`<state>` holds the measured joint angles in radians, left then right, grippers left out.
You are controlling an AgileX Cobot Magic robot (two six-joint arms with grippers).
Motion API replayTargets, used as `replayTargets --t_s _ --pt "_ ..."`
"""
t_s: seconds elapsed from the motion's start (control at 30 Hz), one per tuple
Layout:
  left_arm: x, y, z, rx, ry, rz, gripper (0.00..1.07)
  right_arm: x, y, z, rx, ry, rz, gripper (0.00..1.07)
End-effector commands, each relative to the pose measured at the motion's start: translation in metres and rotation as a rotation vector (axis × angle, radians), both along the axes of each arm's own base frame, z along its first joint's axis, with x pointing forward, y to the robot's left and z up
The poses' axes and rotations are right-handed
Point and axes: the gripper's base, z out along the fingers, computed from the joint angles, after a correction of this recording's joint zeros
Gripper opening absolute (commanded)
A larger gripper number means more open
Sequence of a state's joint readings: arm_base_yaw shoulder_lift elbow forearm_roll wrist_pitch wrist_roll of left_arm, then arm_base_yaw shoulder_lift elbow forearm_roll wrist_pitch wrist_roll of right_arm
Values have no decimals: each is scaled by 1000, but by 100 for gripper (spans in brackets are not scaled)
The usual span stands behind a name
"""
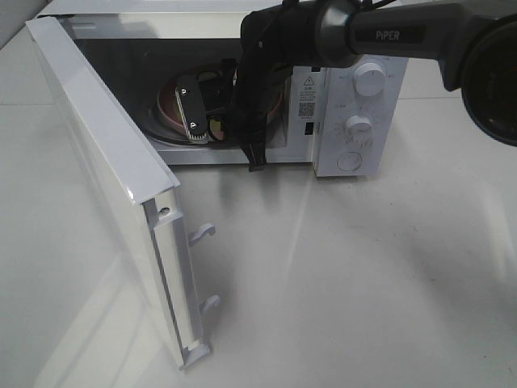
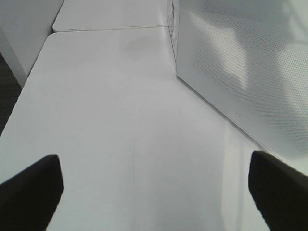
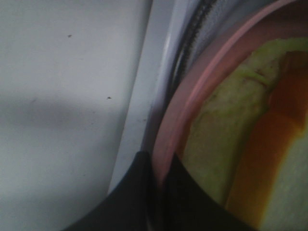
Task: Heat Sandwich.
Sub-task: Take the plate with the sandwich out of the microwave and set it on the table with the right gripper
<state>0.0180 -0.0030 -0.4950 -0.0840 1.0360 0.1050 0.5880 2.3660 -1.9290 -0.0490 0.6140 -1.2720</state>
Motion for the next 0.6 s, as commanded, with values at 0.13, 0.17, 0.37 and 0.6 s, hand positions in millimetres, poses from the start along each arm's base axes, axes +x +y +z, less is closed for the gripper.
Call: replayTargets --t_s 0.13,0.17,0.37,0.6 --pt "-4 -1 0 -15 -34 1 100 -11 -5 26 -29 33 116 0" --pt "-4 -1 0 -15 -34 1 100 -12 -6 29 -31 37 124 0" --pt "-4 -1 0 -13 -34 0 100 -22 -12 38 -56 49 164 0" --pt "-4 -1 0 -14 -34 1 100 -39 -23 50 -43 71 238 0"
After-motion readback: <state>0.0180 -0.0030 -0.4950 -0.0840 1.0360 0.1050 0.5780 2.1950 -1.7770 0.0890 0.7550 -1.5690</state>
